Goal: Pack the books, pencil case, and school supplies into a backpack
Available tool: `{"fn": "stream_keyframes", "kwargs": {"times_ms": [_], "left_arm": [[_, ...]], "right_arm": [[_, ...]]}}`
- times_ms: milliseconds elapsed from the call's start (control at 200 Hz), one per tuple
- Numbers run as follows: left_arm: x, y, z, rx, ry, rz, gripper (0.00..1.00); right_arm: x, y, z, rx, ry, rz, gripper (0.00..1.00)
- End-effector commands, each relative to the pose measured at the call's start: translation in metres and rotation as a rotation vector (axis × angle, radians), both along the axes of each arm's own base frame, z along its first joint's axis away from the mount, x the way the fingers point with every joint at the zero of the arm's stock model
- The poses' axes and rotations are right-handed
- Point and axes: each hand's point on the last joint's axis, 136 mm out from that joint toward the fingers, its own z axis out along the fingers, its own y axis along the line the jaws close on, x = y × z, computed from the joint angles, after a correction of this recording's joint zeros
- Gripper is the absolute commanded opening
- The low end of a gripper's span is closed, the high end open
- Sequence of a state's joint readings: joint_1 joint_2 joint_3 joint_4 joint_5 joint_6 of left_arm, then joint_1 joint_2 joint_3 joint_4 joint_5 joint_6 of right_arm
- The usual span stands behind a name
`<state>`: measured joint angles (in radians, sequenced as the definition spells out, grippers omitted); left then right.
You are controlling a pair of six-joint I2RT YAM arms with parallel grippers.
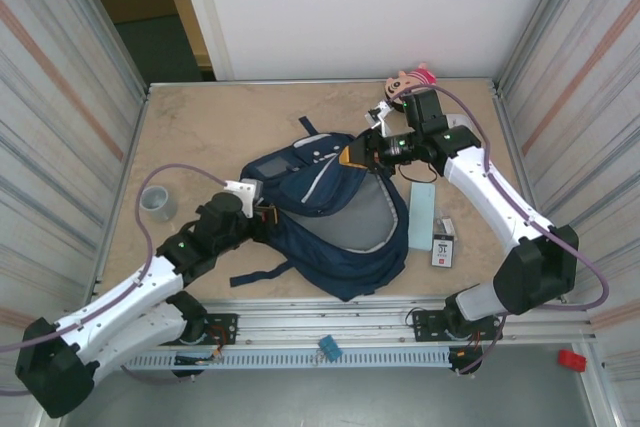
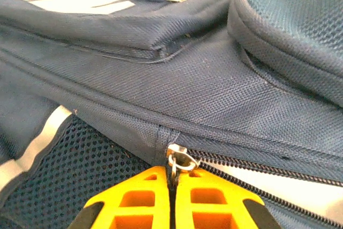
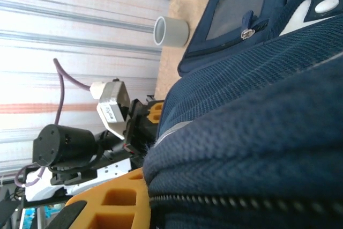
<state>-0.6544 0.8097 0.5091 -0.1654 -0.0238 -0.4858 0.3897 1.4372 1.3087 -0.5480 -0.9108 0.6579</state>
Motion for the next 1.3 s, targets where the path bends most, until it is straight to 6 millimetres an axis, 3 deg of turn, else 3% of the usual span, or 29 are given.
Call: {"fn": "stream_keyframes", "kwargs": {"times_ms": [0, 100, 286, 411, 571, 707, 757, 847, 897, 982, 1077, 1298], "left_arm": [[0.015, 0.034, 0.000, 0.035, -0.028, 0.174, 0.05], [0.018, 0.032, 0.015, 0.002, -0.047, 0.175, 0.27], [0.014, 0.032, 0.034, -0.037, 0.011, 0.199, 0.53], [0.012, 0.041, 0.043, -0.037, 0.039, 0.256, 0.60], [0.011, 0.051, 0.052, -0.029, 0.049, 0.304, 0.63], [0.011, 0.050, 0.052, -0.040, 0.058, 0.309, 0.64], [0.011, 0.049, 0.051, -0.043, 0.064, 0.305, 0.64], [0.011, 0.047, 0.045, -0.046, 0.083, 0.302, 0.65], [0.011, 0.045, 0.042, -0.044, 0.092, 0.296, 0.65], [0.011, 0.045, 0.038, -0.037, 0.104, 0.294, 0.65], [0.012, 0.043, 0.032, -0.016, 0.119, 0.285, 0.65], [0.020, 0.047, 0.023, 0.020, 0.131, 0.288, 0.65]], "right_arm": [[-0.004, 0.002, 0.041, 0.114, -0.107, -0.018, 0.02], [0.015, 0.002, 0.041, 0.142, -0.132, -0.152, 0.03], [0.044, 0.008, 0.031, 0.178, -0.163, -0.376, 0.03], [0.058, 0.020, 0.021, 0.220, -0.159, -0.468, 0.03], [0.071, 0.039, 0.007, 0.220, -0.151, -0.527, 0.03], [0.076, 0.051, -0.016, 0.166, -0.131, -0.544, 0.14], [0.074, 0.057, -0.028, 0.142, -0.102, -0.519, 0.21], [0.064, 0.065, -0.053, 0.080, -0.033, -0.469, 0.47], [0.052, 0.068, -0.069, 0.015, -0.025, -0.411, 0.56], [0.029, 0.068, -0.094, -0.108, 0.009, -0.337, 0.61], [0.005, 0.057, -0.109, -0.256, -0.006, -0.297, 0.69], [-0.021, 0.040, -0.107, -0.279, 0.065, -0.221, 0.73]]}}
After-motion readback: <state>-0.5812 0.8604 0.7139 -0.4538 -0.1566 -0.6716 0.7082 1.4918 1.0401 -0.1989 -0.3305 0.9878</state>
